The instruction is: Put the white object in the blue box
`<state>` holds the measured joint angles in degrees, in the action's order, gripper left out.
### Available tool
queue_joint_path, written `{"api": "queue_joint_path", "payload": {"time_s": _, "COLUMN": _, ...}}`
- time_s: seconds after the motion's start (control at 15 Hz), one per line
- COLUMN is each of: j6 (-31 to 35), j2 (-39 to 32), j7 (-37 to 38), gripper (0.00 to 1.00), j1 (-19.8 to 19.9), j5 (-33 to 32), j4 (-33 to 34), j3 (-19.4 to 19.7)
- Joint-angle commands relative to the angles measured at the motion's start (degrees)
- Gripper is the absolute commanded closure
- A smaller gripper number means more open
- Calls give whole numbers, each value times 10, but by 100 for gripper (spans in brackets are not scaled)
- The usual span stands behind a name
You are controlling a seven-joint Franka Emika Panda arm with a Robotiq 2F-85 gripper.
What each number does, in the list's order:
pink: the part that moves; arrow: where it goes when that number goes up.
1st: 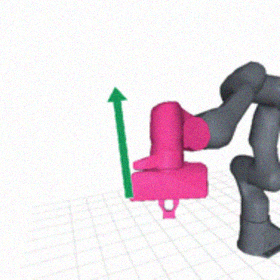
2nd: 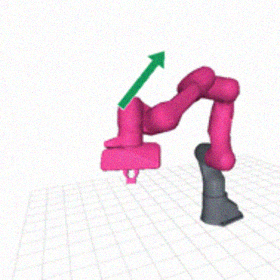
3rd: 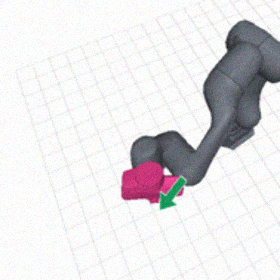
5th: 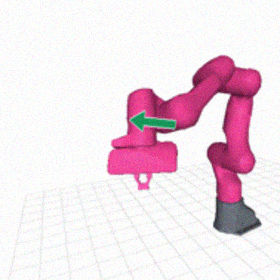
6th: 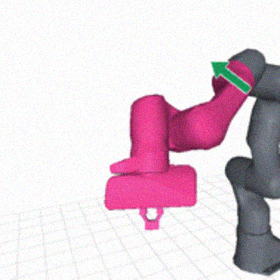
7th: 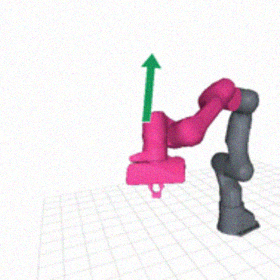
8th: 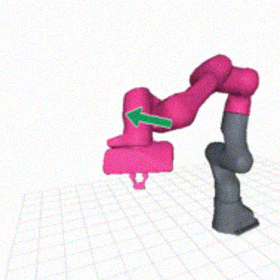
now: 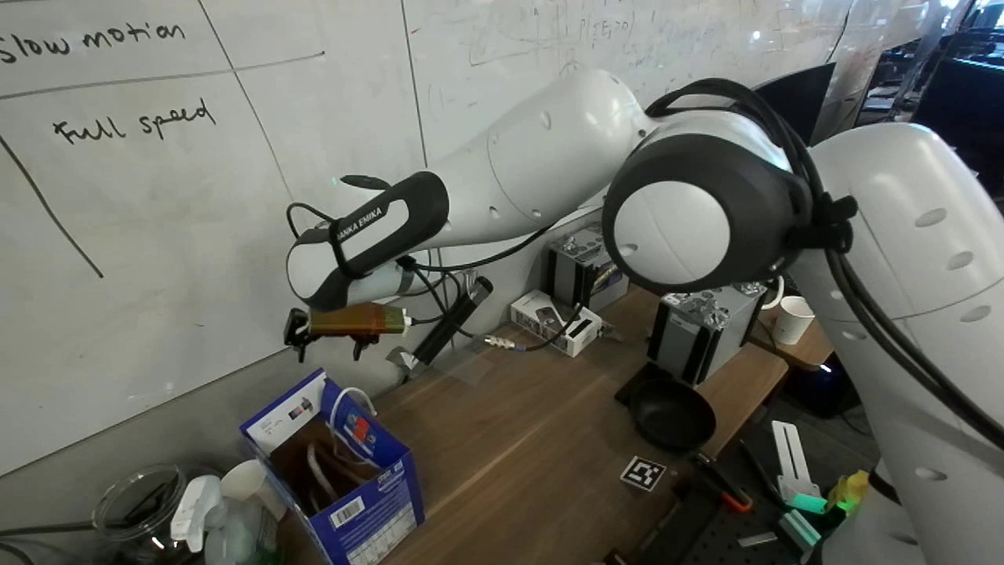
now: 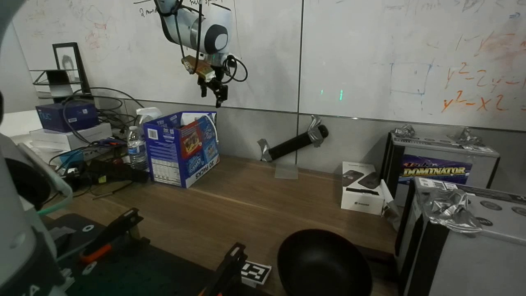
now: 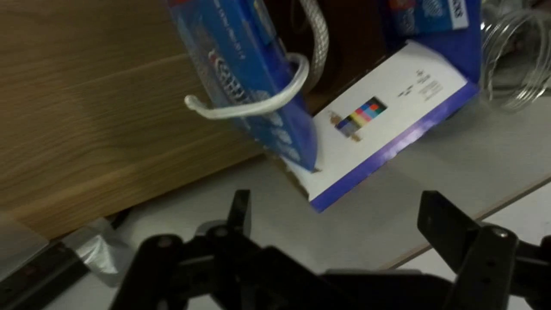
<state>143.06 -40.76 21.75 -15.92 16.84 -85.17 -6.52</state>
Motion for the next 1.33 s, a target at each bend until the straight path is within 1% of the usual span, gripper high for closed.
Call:
{"api": "queue_joint_path", "payload": {"time_s": 0.0, "j6": 18, "j2": -26, "j7": 119, "gripper": 0, "j1": -35, "j5": -49, "j4": 33, "j3": 65}}
{"api": "queue_joint_path", "payload": {"time_s": 0.13, "j6": 3, "j2": -43, "j7": 186, "gripper": 0, "j1": -48, "j5": -75, "j4": 46, "j3": 100}}
{"api": "queue_joint_path", "payload": {"time_s": 0.27, "j6": -32, "j2": -57, "j7": 255, "gripper": 0, "j1": -54, "j5": -95, "j4": 62, "j3": 122}}
{"api": "queue_joint_path", "payload": {"time_s": 0.4, "j6": -56, "j2": -77, "j7": 320, "gripper": 0, "j1": -56, "j5": -106, "j4": 74, "j3": 133}}
{"api": "queue_joint_path", "payload": {"time_s": 0.47, "j6": -88, "j2": -83, "j7": 348, "gripper": 0, "j1": -54, "j5": -107, "j4": 86, "j3": 131}}
{"api": "queue_joint_path", "payload": {"time_s": 0.67, "j6": -180, "j2": -104, "j7": 397, "gripper": 0, "j1": -30, "j5": -88, "j4": 117, "j3": 102}}
{"api": "queue_joint_path", "payload": {"time_s": 0.8, "j6": -242, "j2": -117, "j7": 411, "gripper": 0, "j1": -10, "j5": -67, "j4": 142, "j3": 78}}
{"api": "queue_joint_path", "payload": {"time_s": 0.87, "j6": -265, "j2": -123, "j7": 400, "gripper": 0, "j1": 7, "j5": -48, "j4": 153, "j3": 57}}
{"api": "queue_joint_path", "payload": {"time_s": 1.0, "j6": -290, "j2": -134, "j7": 400, "gripper": 0, "j1": 29, "j5": -9, "j4": 174, "j3": 32}}
{"api": "queue_joint_path", "payload": {"time_s": 1.27, "j6": -278, "j2": -157, "j7": 395, "gripper": 0, "j1": 46, "j5": 19, "j4": 201, "j3": 15}}
